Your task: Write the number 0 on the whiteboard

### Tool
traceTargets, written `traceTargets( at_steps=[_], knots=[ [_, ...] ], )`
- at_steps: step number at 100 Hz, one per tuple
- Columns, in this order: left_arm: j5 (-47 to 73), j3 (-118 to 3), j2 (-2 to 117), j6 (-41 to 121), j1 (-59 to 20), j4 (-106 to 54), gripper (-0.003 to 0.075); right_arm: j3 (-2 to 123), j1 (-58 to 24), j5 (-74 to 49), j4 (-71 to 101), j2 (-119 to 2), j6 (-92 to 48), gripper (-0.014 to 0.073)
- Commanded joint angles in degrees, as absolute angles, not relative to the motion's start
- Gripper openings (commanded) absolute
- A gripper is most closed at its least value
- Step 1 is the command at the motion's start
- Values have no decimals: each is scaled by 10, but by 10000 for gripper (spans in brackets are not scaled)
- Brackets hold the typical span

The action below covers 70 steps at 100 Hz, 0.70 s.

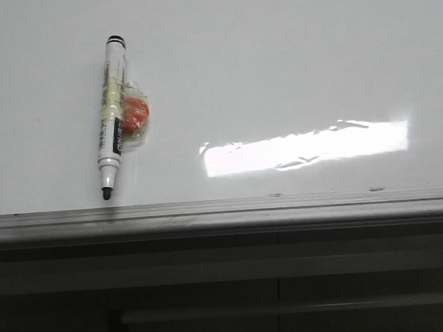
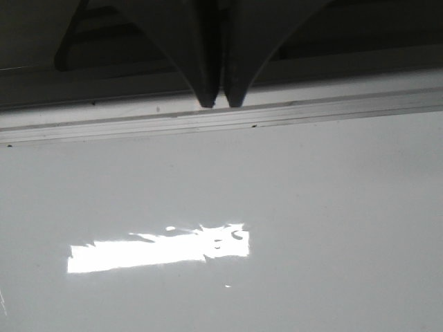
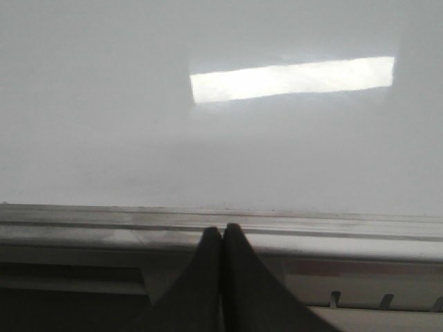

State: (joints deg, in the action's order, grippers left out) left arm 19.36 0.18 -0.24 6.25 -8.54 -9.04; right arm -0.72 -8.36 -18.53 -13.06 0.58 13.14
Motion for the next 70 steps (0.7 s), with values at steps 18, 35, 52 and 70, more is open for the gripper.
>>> traceTargets(
  at_steps=[18, 35, 52, 70],
  knots=[
    [150, 21, -19, 62, -85, -85, -20, -14, -81, -177, -182, 17, 129, -69],
    [115, 21, -19, 62, -86, -326, -20, -14, -81, -133, -256, 17, 129, -69],
    [109, 21, -19, 62, -86, -552, -20, -14, -81, 41, -166, 17, 143, -69],
    [105, 20, -19, 62, -86, -587, -20, -14, -81, 135, -40, 17, 169, -69]
  ],
)
